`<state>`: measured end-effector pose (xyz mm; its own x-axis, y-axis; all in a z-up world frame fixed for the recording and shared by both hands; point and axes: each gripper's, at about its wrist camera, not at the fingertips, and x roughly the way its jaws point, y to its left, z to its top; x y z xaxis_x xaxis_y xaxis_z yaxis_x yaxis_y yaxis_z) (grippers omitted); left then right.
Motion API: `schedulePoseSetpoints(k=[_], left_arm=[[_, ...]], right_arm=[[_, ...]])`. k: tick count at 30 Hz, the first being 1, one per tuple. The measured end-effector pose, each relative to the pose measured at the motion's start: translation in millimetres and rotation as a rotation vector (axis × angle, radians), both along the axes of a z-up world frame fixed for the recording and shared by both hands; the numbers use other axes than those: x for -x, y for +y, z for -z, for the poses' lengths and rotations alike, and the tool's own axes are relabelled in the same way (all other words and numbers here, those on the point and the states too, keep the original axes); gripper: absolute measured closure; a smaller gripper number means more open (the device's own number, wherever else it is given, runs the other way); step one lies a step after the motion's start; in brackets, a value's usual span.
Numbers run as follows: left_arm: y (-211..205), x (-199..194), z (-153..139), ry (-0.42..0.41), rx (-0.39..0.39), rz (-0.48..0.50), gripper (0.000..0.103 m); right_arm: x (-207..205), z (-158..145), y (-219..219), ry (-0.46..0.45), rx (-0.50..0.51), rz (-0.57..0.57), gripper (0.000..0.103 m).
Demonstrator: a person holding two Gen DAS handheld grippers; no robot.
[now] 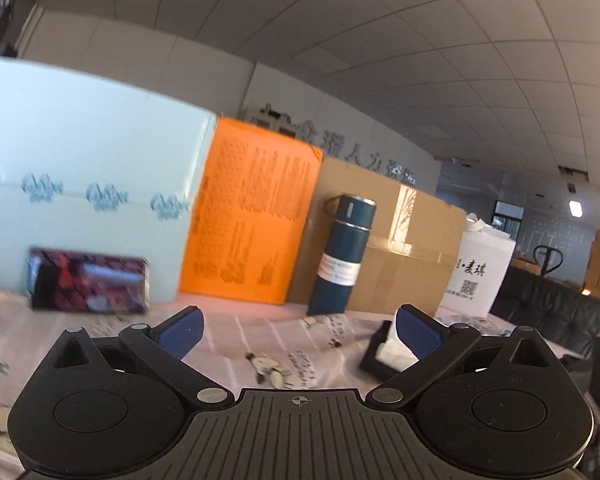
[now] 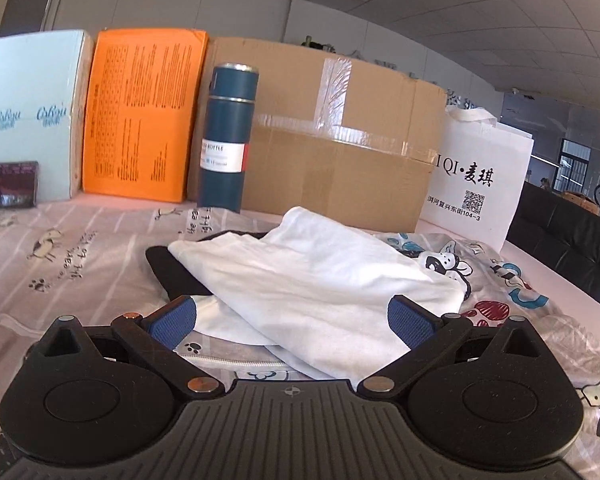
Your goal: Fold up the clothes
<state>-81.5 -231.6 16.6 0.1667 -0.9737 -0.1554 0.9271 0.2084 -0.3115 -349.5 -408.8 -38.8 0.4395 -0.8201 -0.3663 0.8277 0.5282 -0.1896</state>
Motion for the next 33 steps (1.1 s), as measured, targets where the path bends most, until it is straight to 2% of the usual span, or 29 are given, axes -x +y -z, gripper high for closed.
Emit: schedulePoseSetpoints(k=[6,10,14,17,19,20,22,28,33], left_arm=[[-49,-3,23,0.203,-0.045,0.109,0.000],[-72,-5,31,0.283,-0.076,0.166,0.004],[-92,-9,39,0.327,-0.098,0.181,0.010],[-106,-11,46,0.368,-0.123,0.182,0.019],[-115,-11,51,0.382,-0.143,0.183,0.025],[-119,-11,53,0.388,-0.151,0.185,0.026],[-127,-10,57,0.399,-0.163,0.193,0.026],[-146,-5,64,0.394,-0.197,0.198,0.033],[-164,-2,65,0.403,-0.216,0.195,0.033]], right_arm=[[-32,13,-39,0.128,-0.057,-0.008,0.000],[-50,22,-64,0.183,-0.111,0.003,0.001],[-48,17,-77,0.118,-0.151,0.013,0.003],[-47,17,-81,0.085,-0.168,0.002,0.022],[-45,15,-83,0.039,-0.183,-0.007,0.042],[-44,14,-82,0.022,-0.181,-0.007,0.047],[-42,12,-82,-0.003,-0.178,0.001,0.073],[-22,6,-90,-0.144,-0.229,0.017,0.092],[0,-2,-91,-0.278,-0.216,0.078,0.094]])
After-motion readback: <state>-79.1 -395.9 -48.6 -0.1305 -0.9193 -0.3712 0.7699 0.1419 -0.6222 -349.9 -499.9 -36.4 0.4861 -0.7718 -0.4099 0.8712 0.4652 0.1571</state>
